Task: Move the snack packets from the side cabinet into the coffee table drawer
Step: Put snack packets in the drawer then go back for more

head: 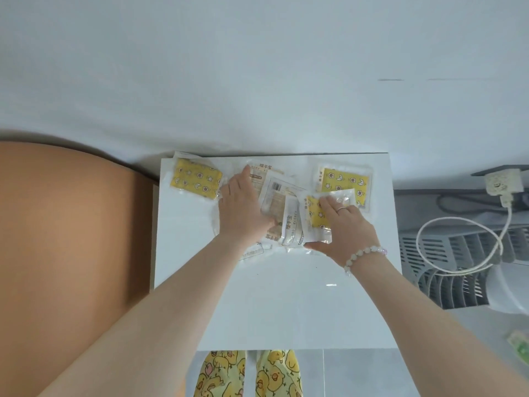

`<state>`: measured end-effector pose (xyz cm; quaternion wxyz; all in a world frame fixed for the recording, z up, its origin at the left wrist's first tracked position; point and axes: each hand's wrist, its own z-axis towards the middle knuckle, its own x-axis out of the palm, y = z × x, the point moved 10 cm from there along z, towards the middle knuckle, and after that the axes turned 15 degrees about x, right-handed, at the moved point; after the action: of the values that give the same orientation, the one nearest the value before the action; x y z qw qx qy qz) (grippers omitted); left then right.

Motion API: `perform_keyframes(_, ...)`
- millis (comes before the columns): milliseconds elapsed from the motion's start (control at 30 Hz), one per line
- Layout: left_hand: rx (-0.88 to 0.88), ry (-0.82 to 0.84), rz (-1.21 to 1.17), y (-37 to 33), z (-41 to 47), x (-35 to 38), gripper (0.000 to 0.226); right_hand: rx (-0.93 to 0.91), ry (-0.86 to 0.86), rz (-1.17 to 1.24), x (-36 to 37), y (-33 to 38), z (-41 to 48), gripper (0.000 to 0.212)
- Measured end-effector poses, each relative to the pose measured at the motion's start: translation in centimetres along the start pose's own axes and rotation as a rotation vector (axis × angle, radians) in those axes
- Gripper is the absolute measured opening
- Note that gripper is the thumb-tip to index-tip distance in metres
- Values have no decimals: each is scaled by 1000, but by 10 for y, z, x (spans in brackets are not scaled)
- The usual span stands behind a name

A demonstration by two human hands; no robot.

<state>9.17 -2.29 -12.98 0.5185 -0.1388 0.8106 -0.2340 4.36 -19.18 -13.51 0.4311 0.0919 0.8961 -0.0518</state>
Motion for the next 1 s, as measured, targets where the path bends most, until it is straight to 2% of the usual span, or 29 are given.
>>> perform_keyframes(133,-88,-94,-299,-3,2,9,104,-7,-1,-69,8,8,-6,106)
perform_keyframes(333,-152,-146,-498,1,-5,18,94,-34,15,-99,8,8,-3,106)
perform_keyframes(433,-191,-77,-521,6,-10,26,71,-76,83,-142,7,7,1,106)
perform_keyframes(500,-194,-12,-504,8,-14,30,47,-107,117,-180,6,6,2,100)
perform_keyframes(567,-184,22,-487,12,-19,31,34,-122,131,-211,6,9,3,91)
perform_keyframes(733,-254,45,-452,33,-37,28,37,-52,118,-219,15,11,-7,84)
perform_keyframes(1000,-319,88,-399,45,-66,25,37,54,143,-62,27,5,-41,79)
